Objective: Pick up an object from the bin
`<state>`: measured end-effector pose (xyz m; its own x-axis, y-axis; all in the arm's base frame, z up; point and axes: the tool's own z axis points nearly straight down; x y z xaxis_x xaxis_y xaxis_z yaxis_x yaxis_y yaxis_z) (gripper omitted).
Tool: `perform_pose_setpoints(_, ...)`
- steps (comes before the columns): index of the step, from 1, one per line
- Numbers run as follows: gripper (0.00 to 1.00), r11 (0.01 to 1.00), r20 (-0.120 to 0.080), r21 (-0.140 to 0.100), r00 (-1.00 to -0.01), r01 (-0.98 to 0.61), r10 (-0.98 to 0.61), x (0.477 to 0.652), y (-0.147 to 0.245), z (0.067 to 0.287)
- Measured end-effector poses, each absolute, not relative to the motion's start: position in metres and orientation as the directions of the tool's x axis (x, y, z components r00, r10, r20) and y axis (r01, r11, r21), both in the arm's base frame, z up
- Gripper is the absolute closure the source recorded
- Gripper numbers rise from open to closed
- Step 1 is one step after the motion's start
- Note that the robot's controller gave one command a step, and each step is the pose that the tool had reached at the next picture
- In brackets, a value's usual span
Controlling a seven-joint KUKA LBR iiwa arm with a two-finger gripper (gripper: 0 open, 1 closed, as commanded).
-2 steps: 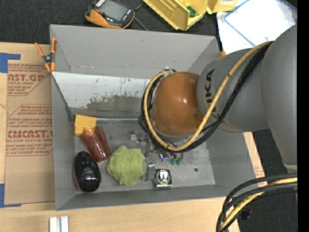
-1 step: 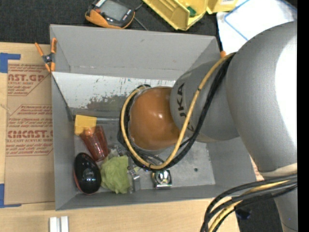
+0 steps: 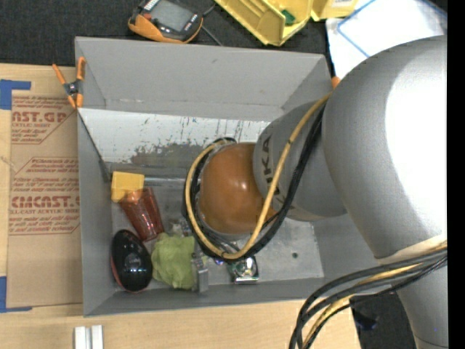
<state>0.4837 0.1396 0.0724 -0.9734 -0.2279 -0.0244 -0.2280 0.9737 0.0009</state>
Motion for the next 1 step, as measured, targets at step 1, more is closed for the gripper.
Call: perform_pose_setpoints(1, 1.0, 0.723, -0.01, -0.005, -0.723, -0.691, -0.691, 0.4821, 0.1785, 0.0709)
